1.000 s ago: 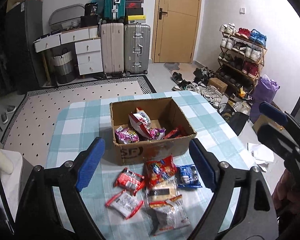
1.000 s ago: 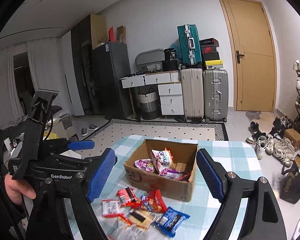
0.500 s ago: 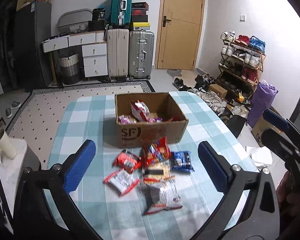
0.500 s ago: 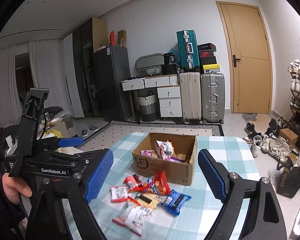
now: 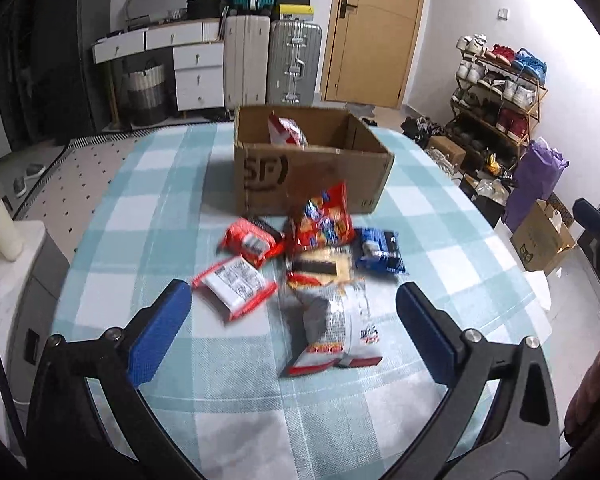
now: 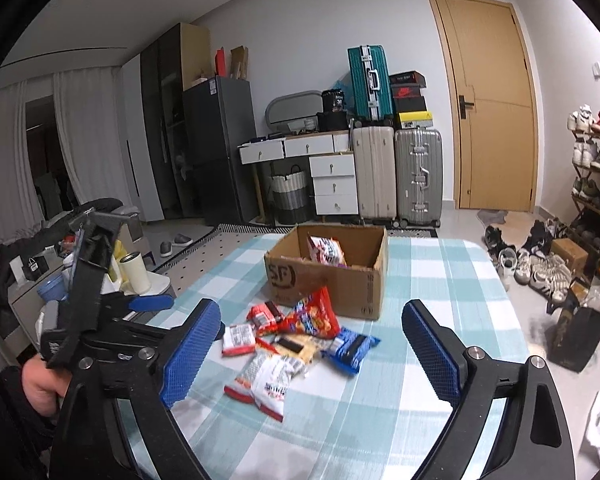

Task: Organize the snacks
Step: 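Lower the left gripper onto the large white chip bag and close it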

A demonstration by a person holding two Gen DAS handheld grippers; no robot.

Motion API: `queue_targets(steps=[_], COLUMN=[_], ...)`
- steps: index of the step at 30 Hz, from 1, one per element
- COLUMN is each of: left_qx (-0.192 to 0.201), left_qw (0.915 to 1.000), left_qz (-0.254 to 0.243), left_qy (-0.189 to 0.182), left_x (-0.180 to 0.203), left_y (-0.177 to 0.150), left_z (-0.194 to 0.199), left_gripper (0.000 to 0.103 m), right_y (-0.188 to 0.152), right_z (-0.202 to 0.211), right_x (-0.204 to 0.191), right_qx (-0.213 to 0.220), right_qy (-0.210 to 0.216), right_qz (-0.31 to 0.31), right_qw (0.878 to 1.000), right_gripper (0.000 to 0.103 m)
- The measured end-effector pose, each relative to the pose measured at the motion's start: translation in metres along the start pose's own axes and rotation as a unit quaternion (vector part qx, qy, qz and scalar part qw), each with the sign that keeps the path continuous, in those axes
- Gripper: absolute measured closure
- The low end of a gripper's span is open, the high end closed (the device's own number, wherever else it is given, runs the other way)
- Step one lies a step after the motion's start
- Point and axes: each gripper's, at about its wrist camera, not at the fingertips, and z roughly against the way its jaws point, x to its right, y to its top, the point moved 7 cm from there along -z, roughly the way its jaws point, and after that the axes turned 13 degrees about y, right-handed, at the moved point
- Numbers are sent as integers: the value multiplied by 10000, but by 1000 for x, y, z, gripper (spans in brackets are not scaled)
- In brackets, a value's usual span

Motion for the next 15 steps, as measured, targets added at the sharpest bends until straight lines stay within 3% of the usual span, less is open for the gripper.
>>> queue_targets(steps=[15], left_qx=[-689], left_qw=[9973], left_qz=[-256], left_qy=[-26], left_x=[40], left_y=[-37], left_z=[-78], left_gripper=[1], right_y=[-55], right_z=[-1], right_x=[26], right_qx=[-255], right_qy=[-151], right_qz=[-509], right_qw=[9983], right_gripper=[7])
